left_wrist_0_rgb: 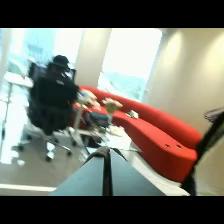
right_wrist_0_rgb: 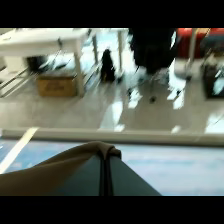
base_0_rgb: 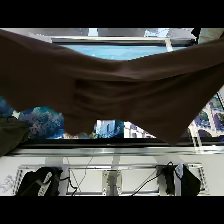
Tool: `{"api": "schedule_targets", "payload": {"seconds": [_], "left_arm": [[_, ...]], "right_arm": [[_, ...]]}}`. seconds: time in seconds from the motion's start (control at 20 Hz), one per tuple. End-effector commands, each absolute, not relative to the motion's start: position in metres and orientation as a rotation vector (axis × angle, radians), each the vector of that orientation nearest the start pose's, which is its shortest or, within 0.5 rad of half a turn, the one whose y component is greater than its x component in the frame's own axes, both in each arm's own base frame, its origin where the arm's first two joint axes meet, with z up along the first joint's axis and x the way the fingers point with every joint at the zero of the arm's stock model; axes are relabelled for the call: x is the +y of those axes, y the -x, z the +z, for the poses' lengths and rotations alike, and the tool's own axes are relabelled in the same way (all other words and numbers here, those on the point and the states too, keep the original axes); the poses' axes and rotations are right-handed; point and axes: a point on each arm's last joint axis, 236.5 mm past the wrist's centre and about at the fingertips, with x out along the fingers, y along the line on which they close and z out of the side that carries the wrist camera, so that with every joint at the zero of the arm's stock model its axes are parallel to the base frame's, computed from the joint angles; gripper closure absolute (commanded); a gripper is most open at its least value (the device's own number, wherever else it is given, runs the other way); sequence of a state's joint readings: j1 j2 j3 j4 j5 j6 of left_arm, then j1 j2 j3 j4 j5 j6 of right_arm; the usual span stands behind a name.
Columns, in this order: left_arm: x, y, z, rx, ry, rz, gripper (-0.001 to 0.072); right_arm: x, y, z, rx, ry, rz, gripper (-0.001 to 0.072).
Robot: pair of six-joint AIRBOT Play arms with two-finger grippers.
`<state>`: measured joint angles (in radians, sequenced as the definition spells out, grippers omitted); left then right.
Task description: Fold the shirts.
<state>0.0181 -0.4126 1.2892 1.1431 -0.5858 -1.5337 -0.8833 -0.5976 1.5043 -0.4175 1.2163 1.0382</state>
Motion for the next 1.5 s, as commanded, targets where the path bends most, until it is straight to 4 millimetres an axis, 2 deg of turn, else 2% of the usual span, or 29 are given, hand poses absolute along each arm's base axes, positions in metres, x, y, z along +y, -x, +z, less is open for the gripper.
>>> {"api": "schedule_targets", "payload": {"seconds": [0.0, 0.1, 0.2, 0.3, 0.35, 0.4, 0.55, 0.7, 0.85, 0.95, 1.05, 1.25, 1.35, 1.45], "left_arm": [[-0.007, -0.233, 0.474, -0.212, 0.229, -0.054, 0.0698], [0.011, -0.268, 0.423, -0.008, 0.225, 0.042, 0.0698], [0.015, -0.301, 0.384, 0.134, 0.214, 0.071, 0.0698], [0.014, -0.334, 0.362, 0.199, 0.215, 0.075, 0.0697], [0.012, -0.348, 0.356, 0.208, 0.227, 0.067, 0.0698], [0.009, -0.361, 0.359, 0.182, 0.253, 0.052, 0.0697], [0.001, -0.383, 0.405, -0.034, 0.348, -0.011, 0.0699], [0.001, -0.390, 0.427, -0.093, 0.374, -0.026, 0.0698], [0.000, -0.373, 0.465, -0.153, 0.332, -0.036, 0.0698], [-0.002, -0.350, 0.496, -0.173, 0.249, -0.038, 0.0699], [-0.004, -0.319, 0.526, -0.200, 0.187, -0.041, 0.0698], [-0.006, -0.232, 0.591, -0.345, 0.092, -0.043, 0.0699], [-0.006, -0.194, 0.611, -0.406, 0.064, -0.035, 0.0698], [-0.006, -0.175, 0.616, -0.414, 0.043, -0.030, 0.0698]], "right_arm": [[0.014, -0.239, 0.500, -0.131, -0.010, 0.091, 0.0688], [0.004, -0.256, 0.479, -0.041, -0.094, 0.130, 0.0688], [-0.015, -0.274, 0.462, 0.023, -0.152, 0.143, 0.0687], [-0.031, -0.292, 0.443, 0.081, -0.242, 0.174, 0.0687], [-0.032, -0.300, 0.433, 0.107, -0.277, 0.204, 0.0687], [-0.033, -0.308, 0.421, 0.134, -0.289, 0.216, 0.0687], [-0.042, -0.332, 0.401, 0.172, -0.246, 0.171, 0.0688], [-0.038, -0.356, 0.413, 0.099, -0.266, 0.188, 0.0688], [-0.035, -0.360, 0.419, 0.111, -0.203, 0.185, 0.0689], [-0.043, -0.347, 0.430, 0.133, -0.121, 0.115, 0.0689], [-0.041, -0.328, 0.446, 0.146, -0.050, 0.077, 0.0689], [0.001, -0.283, 0.498, 0.050, 0.013, 0.136, 0.0690], [0.024, -0.261, 0.517, 0.003, 0.042, 0.175, 0.0690], [0.037, -0.243, 0.530, -0.027, 0.066, 0.187, 0.0691]]}}
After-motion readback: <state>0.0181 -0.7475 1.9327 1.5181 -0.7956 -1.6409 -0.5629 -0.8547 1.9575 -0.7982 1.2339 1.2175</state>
